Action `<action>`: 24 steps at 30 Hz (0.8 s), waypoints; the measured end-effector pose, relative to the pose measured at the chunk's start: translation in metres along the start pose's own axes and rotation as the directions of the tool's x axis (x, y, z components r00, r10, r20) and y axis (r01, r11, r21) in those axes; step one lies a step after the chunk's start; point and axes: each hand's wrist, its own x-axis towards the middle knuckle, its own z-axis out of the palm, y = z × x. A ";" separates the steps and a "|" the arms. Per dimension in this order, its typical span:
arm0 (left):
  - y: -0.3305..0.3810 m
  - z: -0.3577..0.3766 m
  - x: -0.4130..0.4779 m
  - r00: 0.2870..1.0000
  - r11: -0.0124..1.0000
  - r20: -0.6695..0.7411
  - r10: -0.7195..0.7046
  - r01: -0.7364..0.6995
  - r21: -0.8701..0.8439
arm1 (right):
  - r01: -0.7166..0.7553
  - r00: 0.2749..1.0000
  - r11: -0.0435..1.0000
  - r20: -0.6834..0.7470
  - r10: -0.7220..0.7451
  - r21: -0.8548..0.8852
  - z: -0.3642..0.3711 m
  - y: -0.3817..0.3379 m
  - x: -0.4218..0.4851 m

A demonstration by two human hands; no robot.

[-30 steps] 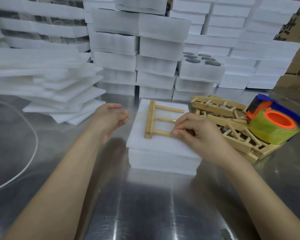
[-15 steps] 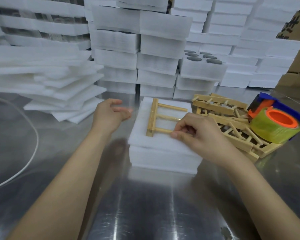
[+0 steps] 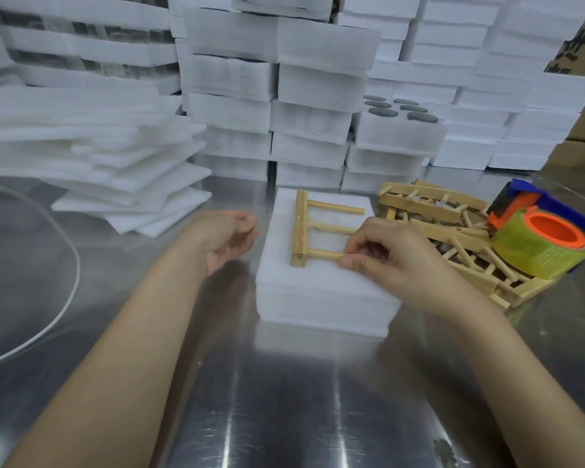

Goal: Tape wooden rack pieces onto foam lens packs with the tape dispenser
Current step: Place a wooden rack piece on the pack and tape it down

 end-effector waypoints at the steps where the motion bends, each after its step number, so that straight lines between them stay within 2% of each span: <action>1: -0.001 0.001 0.000 1.000 0.999 0.001 -0.020 0.020 -0.038 | -0.003 1.000 1.000 0.005 0.003 0.001 0.000 0.000 0.000; 4: -0.008 0.005 0.004 0.999 0.998 -0.016 -0.038 0.038 -0.044 | -0.003 1.000 1.000 0.024 0.003 -0.006 -0.002 -0.001 -0.001; 7: -0.013 0.009 0.006 0.998 1.000 -0.060 0.011 -0.010 0.020 | -0.003 0.999 1.000 0.033 0.004 -0.017 -0.002 -0.003 -0.001; 11: -0.022 0.013 0.008 0.985 0.962 -0.075 0.154 -0.132 0.239 | -0.002 0.999 1.000 0.041 0.004 -0.028 -0.001 -0.003 0.000; 13: -0.029 0.017 0.008 0.966 0.888 -0.033 0.256 -0.221 0.403 | -0.005 0.999 1.000 0.048 0.006 -0.021 -0.001 -0.003 0.000; 15: -0.034 0.018 0.010 0.938 0.769 0.050 0.342 -0.310 0.560 | -0.012 0.998 1.000 0.063 0.013 -0.015 -0.002 -0.003 0.002; 20: -0.038 0.016 0.017 0.947 0.692 0.098 0.306 -0.292 0.660 | -0.010 0.991 1.000 0.130 0.011 -0.008 -0.006 -0.003 0.006; 22: -0.040 0.015 0.016 0.964 0.526 0.115 0.241 -0.230 0.819 | -0.011 0.987 1.000 0.160 0.013 -0.012 -0.008 -0.003 0.008; 24: -0.043 0.016 0.012 0.968 0.446 0.111 0.224 -0.203 0.872 | -0.023 0.985 1.000 0.171 0.023 0.000 -0.009 -0.002 0.010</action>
